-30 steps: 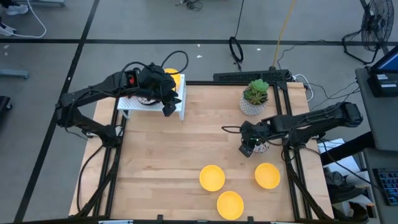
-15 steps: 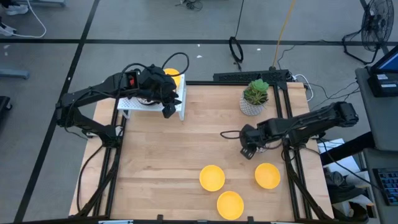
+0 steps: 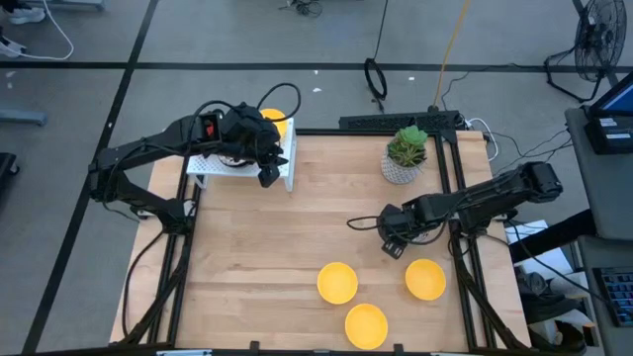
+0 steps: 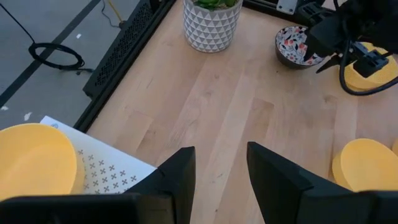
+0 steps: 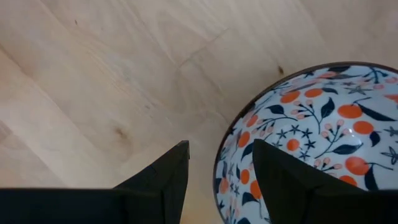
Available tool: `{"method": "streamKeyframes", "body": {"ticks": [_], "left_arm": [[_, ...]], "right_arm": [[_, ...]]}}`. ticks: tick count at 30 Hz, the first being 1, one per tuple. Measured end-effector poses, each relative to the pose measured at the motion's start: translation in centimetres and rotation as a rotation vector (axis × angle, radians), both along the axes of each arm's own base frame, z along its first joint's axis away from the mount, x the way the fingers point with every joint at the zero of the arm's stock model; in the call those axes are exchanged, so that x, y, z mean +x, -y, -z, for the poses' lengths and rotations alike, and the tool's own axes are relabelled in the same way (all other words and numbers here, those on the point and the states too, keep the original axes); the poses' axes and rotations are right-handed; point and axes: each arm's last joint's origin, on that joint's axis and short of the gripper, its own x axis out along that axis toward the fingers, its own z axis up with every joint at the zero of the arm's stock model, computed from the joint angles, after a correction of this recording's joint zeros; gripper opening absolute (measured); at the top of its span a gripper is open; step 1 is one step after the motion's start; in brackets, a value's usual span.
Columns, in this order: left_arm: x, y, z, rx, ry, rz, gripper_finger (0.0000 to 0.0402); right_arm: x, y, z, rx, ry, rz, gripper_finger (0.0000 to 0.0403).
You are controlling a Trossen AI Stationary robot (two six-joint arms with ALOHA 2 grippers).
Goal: Pick & Place Mini bowls
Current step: Stack the black bowl on top of the black bowl on the shelf
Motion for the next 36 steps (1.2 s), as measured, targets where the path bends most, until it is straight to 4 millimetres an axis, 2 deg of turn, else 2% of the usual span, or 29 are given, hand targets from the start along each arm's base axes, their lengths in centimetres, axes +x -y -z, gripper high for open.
{"method": "streamKeyframes", "body": {"ticks": [5, 8, 11, 17, 19, 27, 32, 36], "left_arm": [[0.0, 0.0, 0.0, -0.001, -0.003, 0.000, 0.0145], [-0.1, 0.0, 0.1, -0.005, -0.014, 0.000, 0.0145], [-0.1, 0.0, 0.2, -0.007, -0.022, 0.000, 0.0145], [-0.1, 0.0, 0.2, -0.007, -0.021, 0.000, 0.0145], [-0.1, 0.0, 0.2, -0.007, -0.021, 0.000, 0.0145], [-0.1, 0.0, 0.2, -0.007, -0.020, 0.001, 0.0145], [0.7, -0.2, 0.8, -0.001, -0.039, 0.009, 0.0145], [1.9, -0.5, 1.9, -0.016, -0.074, 0.014, 0.0145]], "right_arm": [[0.1, 0.0, 0.4, -0.008, -0.020, -0.075, 0.0161], [0.1, 0.0, 0.3, -0.015, -0.024, -0.114, 0.0145], [0.1, 0.1, 0.4, -0.021, -0.029, -0.138, 0.0115], [-0.1, 0.1, 0.4, -0.023, -0.042, -0.160, 0.0025], [-0.1, 0.2, 0.3, -0.027, -0.044, -0.170, 0.0010], [0.9, 0.2, 0.2, -0.090, 0.057, -0.356, 0.0006], [2.4, 1.1, 0.1, -0.174, 0.173, -0.416, 0.0006], [4.3, 2.3, 1.0, -0.211, 0.242, -0.444, 0.0007]]}}
